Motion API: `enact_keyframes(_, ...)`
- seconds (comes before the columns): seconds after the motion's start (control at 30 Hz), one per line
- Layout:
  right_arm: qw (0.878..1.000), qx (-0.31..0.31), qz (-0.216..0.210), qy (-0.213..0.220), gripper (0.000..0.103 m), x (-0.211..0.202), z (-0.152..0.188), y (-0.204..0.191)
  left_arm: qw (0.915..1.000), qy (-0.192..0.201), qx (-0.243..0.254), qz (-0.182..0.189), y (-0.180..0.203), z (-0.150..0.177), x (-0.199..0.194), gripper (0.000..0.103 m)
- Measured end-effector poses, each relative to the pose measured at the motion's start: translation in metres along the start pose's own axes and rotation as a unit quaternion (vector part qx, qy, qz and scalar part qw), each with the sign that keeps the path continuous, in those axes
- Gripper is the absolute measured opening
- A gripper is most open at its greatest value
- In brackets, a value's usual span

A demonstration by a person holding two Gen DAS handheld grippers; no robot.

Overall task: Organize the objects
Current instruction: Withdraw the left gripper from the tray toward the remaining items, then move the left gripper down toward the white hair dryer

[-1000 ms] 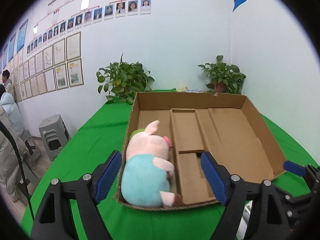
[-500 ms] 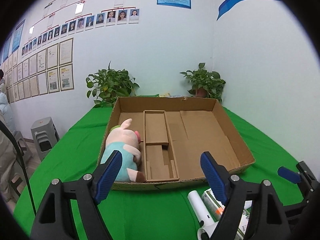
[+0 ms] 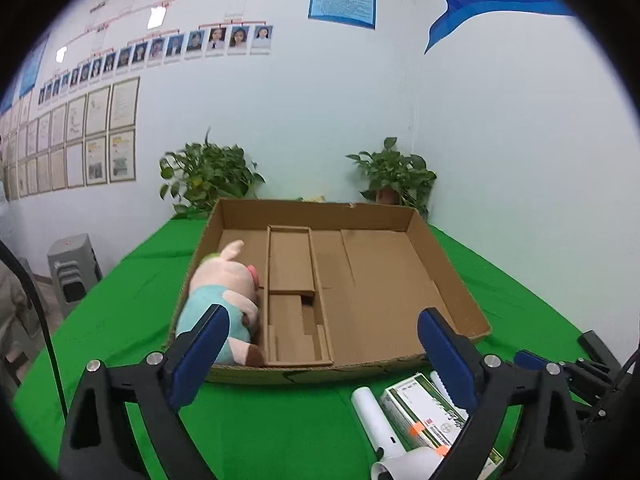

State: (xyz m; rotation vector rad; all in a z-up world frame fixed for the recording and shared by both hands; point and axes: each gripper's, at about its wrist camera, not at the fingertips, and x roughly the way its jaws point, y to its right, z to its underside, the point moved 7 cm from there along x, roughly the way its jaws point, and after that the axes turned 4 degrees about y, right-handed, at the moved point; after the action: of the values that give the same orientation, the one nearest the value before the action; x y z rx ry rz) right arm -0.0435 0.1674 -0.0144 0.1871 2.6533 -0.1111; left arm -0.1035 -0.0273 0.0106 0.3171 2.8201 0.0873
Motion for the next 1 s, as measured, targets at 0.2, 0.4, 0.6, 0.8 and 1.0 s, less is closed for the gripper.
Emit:
enact_keyframes(0.2, 1.000, 0.010, -0.018, 0.001, 0.103, 0.009, -0.001, 0.003, 0.9997, -0.016, -0.006, -0.015, -0.005, 0.007, 0.011, 0.096)
enact_keyframes(0.4, 0.999, 0.010, -0.038, 0.005, 0.103, 0.013, 0.007, 0.005, 0.9992, -0.037, -0.011, -0.011, -0.005, 0.015, 0.019, 0.096)
enact_keyframes(0.6, 0.998, 0.021, -0.065, 0.017, 0.103, 0.008, 0.010, 0.007, 0.9976, -0.067, -0.012, 0.011, 0.003, 0.027, 0.032, 0.096)
enact_keyframes(0.8, 0.994, 0.007, -0.107, 0.023, 0.103, 0.002, 0.021, -0.001, 0.9960, -0.085, -0.016, 0.024, 0.006, 0.041, 0.041, 0.096)
enact_keyframes(1.0, 0.981, -0.019, -0.194, 0.002, 0.102, -0.009, 0.057, -0.022, 0.9900, -0.122, -0.043, 0.057, 0.002, 0.057, 0.051, 0.095)
